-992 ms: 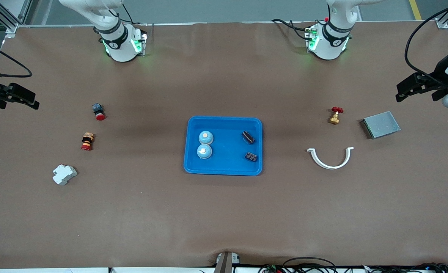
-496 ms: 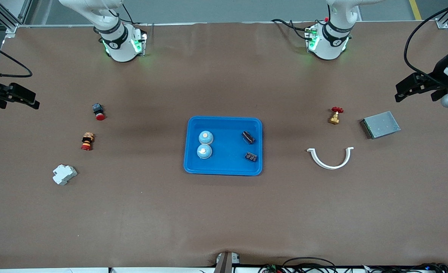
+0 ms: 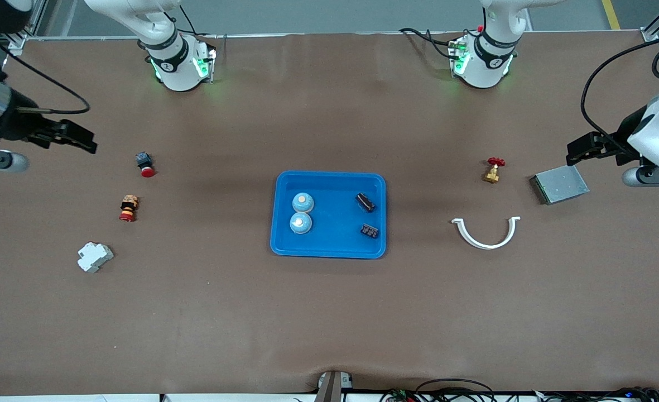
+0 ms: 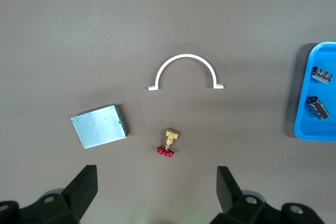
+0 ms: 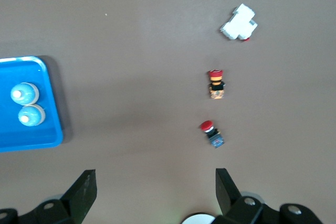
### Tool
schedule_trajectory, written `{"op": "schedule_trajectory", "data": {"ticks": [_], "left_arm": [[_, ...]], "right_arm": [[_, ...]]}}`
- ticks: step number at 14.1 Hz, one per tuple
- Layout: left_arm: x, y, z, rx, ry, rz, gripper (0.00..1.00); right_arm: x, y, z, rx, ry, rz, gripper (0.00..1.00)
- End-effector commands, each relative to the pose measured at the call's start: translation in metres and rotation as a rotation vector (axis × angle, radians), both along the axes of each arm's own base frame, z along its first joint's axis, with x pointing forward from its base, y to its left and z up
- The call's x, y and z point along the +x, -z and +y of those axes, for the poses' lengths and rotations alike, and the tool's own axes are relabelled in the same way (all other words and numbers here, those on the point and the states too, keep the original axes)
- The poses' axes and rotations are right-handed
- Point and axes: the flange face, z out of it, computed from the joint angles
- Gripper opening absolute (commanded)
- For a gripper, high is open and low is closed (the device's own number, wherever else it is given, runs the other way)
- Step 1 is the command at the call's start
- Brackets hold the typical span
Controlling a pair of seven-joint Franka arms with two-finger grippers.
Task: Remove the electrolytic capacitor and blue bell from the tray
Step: 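Move the right gripper to the blue bell while the left gripper reaches the capacitor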
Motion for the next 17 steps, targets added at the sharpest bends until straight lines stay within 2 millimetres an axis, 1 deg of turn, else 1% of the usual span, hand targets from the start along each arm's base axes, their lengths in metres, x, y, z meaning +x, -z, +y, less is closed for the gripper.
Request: {"op": "schedule_trajectory", "data": {"ticks": [1,2,3,4,5,6,7,8,9,10,11,12,14,16,17], "left_arm": [[0.006,0.005,0.002,0.005,0.030,0.011,1.00],[0.012,0.017,0.003,0.003,0.054,0.031,1.00],[0.012,0.018,-0.005,0.013,0.061,0.034,1.00],[0.016,0.029,-0.006,0.009,0.055,0.050,1.00],[0.018,0.033,-0.002,0.008,0.043,0.058,1.00],[0.022,0.042,0.007,0.011,0.039,0.072,1.00],[0.027,0.054,0.010,0.012,0.028,0.091,1.00],[0.035,0.079,0.016,0.020,0.021,0.129,1.00],[0.043,0.104,0.022,0.024,0.027,0.167,1.00],[0.049,0.113,0.028,0.017,0.018,0.169,1.00],[0.054,0.119,0.023,0.014,0.014,0.149,1.00],[0.059,0.124,0.022,0.013,0.016,0.127,1.00],[0.066,0.147,0.021,0.004,0.015,0.146,1.00],[0.073,0.170,0.023,-0.010,0.005,0.149,1.00],[0.077,0.181,0.014,-0.038,-0.007,0.147,1.00]], "right_arm": [[-0.004,0.009,0.042,-0.011,-0.005,0.022,1.00],[-0.002,0.019,0.061,-0.016,-0.010,0.035,1.00],[0.000,0.030,0.080,-0.016,-0.003,0.049,1.00],[0.002,0.039,0.097,0.007,0.016,0.057,1.00],[0.005,0.045,0.112,0.031,0.047,0.054,1.00],[0.006,0.052,0.129,0.035,0.069,0.047,1.00],[0.008,0.061,0.150,0.033,0.075,0.032,1.00],[0.011,0.071,0.163,0.030,0.086,0.028,1.00],[0.015,0.082,0.174,0.030,0.098,0.024,1.00],[0.019,0.094,0.186,0.032,0.101,0.013,1.00],[0.025,0.110,0.195,0.032,0.104,0.007,1.00],[0.029,0.122,0.206,0.034,0.107,-0.003,1.00],[0.032,0.144,0.231,0.038,0.112,-0.024,1.00],[0.044,0.166,0.238,0.052,0.117,-0.051,1.00],[0.045,0.180,0.248,0.052,0.107,-0.052,1.00]]}}
